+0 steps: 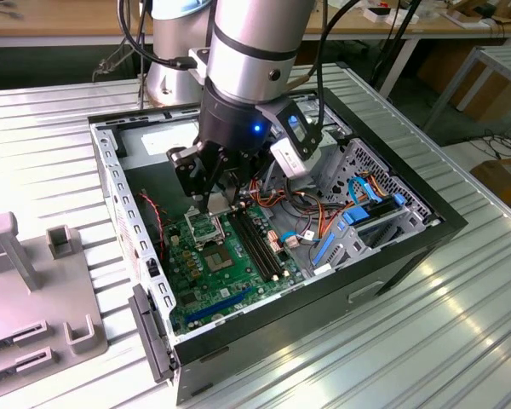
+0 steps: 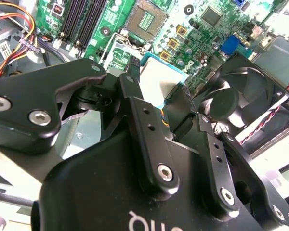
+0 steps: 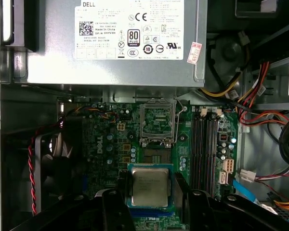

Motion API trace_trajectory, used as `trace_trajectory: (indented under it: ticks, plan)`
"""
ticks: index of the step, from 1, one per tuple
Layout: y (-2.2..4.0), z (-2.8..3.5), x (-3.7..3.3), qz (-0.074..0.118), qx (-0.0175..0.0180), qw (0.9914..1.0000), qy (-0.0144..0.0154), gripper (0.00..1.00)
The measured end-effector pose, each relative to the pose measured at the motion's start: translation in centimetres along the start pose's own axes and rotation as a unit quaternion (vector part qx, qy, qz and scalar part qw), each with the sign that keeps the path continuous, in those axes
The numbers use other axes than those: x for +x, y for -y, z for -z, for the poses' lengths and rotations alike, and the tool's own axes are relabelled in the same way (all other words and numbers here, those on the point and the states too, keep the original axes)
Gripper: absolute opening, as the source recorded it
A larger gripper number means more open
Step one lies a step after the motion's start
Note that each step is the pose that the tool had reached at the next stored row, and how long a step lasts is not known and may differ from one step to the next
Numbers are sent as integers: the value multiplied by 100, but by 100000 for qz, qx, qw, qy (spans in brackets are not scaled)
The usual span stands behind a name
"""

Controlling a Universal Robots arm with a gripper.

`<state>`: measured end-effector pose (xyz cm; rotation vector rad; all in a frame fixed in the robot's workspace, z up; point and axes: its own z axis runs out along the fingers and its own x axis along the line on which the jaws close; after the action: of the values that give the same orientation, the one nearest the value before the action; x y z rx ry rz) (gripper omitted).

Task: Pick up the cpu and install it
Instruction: 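Place the cpu into insertion slot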

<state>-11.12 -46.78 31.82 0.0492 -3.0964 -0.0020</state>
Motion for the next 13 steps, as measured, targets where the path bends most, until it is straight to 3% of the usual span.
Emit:
trace_trajectory:
  ticks: [13]
  plan:
    - [2,-23,-9,-3,-5,100000,2,47]
